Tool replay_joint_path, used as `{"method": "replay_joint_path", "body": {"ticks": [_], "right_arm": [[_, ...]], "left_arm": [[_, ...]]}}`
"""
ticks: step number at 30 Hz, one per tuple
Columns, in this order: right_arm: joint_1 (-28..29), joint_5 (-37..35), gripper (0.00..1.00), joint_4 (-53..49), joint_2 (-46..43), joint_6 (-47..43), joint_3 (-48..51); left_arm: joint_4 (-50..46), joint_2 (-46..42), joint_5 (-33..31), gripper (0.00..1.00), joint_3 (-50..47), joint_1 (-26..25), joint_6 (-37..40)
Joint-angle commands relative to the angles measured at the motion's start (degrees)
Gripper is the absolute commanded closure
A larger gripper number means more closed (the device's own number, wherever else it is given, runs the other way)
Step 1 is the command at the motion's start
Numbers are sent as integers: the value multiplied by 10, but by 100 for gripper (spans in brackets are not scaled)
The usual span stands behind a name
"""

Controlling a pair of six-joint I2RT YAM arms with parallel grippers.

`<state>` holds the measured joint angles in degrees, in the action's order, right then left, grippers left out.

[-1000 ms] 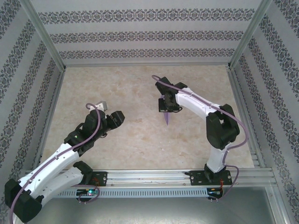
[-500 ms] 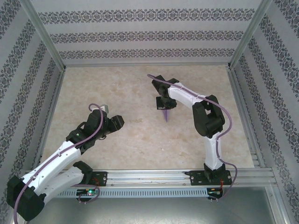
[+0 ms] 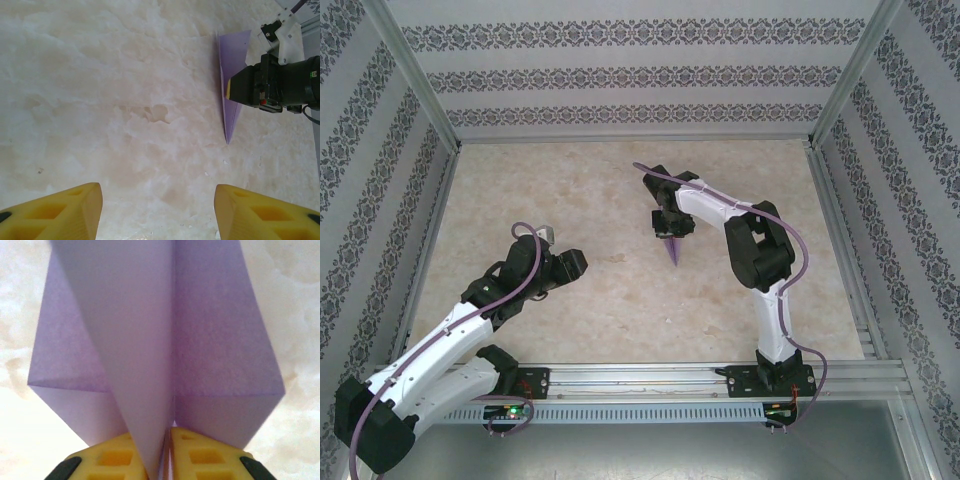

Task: Fold a paper plane with a square sheet of paper (fold left side to right side)
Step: Place the paper plane at the center of the table.

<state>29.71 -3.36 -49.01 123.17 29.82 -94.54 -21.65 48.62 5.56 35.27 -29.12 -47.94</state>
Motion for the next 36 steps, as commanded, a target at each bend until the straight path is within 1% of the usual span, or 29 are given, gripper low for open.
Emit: {"method": "replay_joint_path", "body": {"ticks": [1,9,12,15,19,22,27,30,33,36], "right_arm": [[-6,6,80,5,14,7,11],[-6,-14,68,16,4,8,39],[-10,-2,64,27,2,10,52],[-14,14,57,47,-6,14,72],[-14,5,52,46,-22,13,78],[-15,-2,48,46,-42,14,81],[-14,0,45,42,-59,14,76],[-10,-3,42,38,-76,12,77],[-6,-6,38,31,-101,8,85],[0,-13,33,18,-136,0,100]], "left_arm": [[-28,-9,-4,39,8,8,16],[-36,-18,-8,39,11,9,17],[-37,-18,-7,39,12,10,17],[-42,-18,-11,39,17,10,21],[-48,-19,-15,39,28,17,28],[-48,-16,-4,38,38,31,33],[-38,-9,27,38,45,61,37],[-36,-6,39,38,51,75,44],[-49,-5,41,36,65,92,62],[-62,-7,43,32,80,112,83]]}}
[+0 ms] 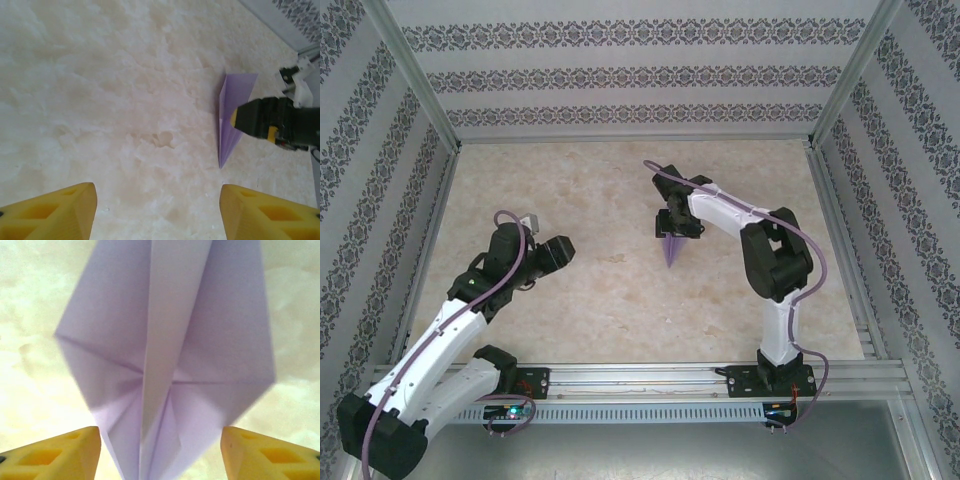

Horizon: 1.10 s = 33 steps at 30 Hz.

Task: Fold a paper plane with a square sheet of paper (fold left side to right side)
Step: Place the paper plane at the center of the table, then reset both arms

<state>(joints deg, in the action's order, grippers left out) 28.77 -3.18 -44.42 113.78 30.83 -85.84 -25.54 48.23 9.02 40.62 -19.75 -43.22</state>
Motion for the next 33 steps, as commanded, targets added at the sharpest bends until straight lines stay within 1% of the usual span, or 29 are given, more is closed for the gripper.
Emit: {"method": "replay_joint_path", "body": {"ticks": [1,4,6,10,13,15,17,18,20,22,23,24,26,28,31,33], "right_arm": [[12,-19,31,-34,-59,-13,20],[19,-31,24,-46,-120,-27,53],[18,-42,19,-46,-170,-37,87],[-8,-63,9,-26,-287,-69,156],[-58,-67,3,4,-358,-93,209],[-100,-43,2,31,-398,-107,244],[-146,-2,2,81,-433,-120,292],[-168,25,2,105,-446,-118,314],[-226,115,3,164,-464,-102,364],[-257,176,6,192,-468,-94,392],[-262,184,8,196,-471,-105,403],[-264,176,10,209,-476,-116,419],[-269,117,10,259,-491,-135,462],[-277,76,4,326,-500,-145,499],[-280,36,2,424,-507,-195,536],[-280,16,2,482,-507,-229,555]], "left_arm": [[-25,-4,6,30,29,26,44],[-27,-13,-16,23,33,47,65],[-26,-19,-41,14,32,62,82],[-1,-27,-101,1,15,92,145],[17,-18,-135,0,4,114,178],[28,-8,-135,0,-2,132,187],[33,5,-136,0,-7,148,195],[32,9,-141,0,-8,154,201],[28,13,-158,0,-13,169,214],[33,9,-169,0,-24,184,226],[46,3,-169,0,-35,190,235],[64,-5,-170,0,-48,193,242],[126,-19,-171,0,-86,196,256],[193,-19,-178,0,-117,197,270],[267,4,-182,0,-147,197,312],[314,22,-169,0,-165,197,341]]}}
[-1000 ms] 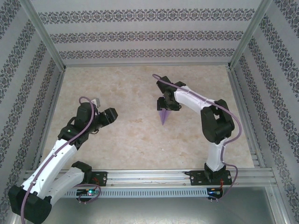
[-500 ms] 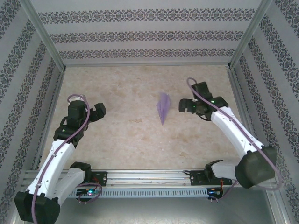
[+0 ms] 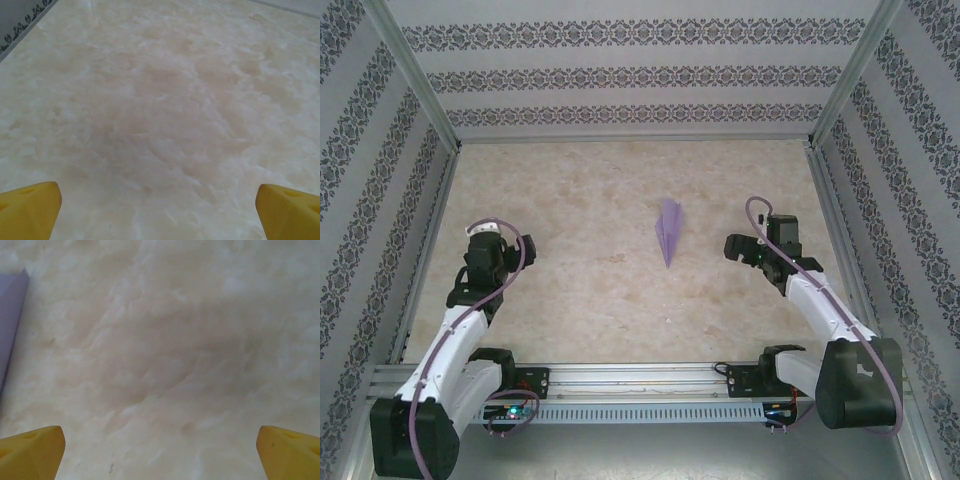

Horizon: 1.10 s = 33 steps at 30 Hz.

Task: Fold a paper plane with a square sheet of paper (fold left side to right side)
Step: Reset both arms

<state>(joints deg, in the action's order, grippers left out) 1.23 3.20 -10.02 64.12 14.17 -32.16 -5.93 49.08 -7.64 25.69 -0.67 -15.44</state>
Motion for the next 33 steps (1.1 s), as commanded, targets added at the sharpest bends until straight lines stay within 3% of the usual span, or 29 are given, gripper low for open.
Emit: {"method": "replay_joint_path", "body": {"ticks": [1,9,14,17,25,31,33], "right_arm": [[-5,-58,2,176,-7,-73,31],[-8,-16,2,491,86,-118,121],[-20,28,2,591,172,-131,112],[-25,40,2,721,243,-122,145],[-26,2,2,648,235,-112,109],[-18,-6,2,644,235,-119,106],[-13,-14,2,643,235,-122,106]], "left_arm": [[139,24,1,0,-24,7,71],[368,99,91,0,-89,10,127],[513,211,126,0,-100,13,144],[600,287,152,0,-101,14,158],[747,435,187,1,-100,20,169],[574,413,170,1,-29,31,155],[616,425,155,1,-39,31,148]]}}
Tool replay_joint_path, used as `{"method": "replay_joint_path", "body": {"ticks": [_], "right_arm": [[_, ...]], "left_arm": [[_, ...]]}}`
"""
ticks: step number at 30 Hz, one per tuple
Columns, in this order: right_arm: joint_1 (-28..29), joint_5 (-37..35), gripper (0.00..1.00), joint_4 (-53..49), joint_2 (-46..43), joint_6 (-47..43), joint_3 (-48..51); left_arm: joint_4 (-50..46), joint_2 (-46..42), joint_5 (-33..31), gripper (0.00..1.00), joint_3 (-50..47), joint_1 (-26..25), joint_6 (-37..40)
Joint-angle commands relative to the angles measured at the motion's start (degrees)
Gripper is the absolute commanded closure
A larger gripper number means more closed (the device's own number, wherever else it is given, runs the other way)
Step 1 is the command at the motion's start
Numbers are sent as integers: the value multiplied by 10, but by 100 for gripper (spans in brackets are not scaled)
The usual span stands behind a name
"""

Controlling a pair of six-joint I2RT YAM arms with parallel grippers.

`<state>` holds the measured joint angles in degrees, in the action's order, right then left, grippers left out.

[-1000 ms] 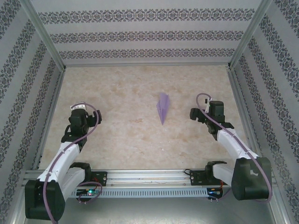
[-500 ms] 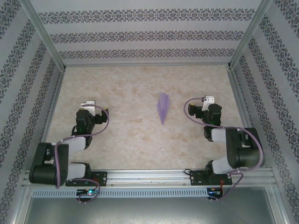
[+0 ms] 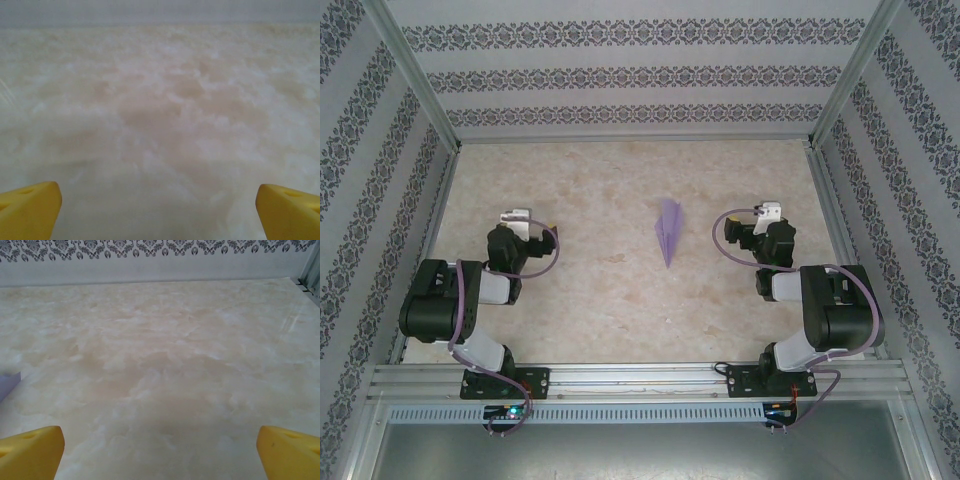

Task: Fold a paper plane with a square sheet of paper (fold left side to right side)
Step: Reset both arms

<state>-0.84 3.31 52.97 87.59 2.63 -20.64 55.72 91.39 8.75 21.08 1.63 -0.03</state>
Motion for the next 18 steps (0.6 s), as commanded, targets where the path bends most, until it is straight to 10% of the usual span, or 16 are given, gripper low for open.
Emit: {"method": "replay_joint_path", "body": {"ticks": [1,18], "right_arm": [[7,-15,2,13,0,-6,-9],[7,-19,2,12,1,-6,-10]], "left_arm": [[-1,-1,-26,1,5,8,-12],[-10,-2,-15,0,9,7,-5]]}}
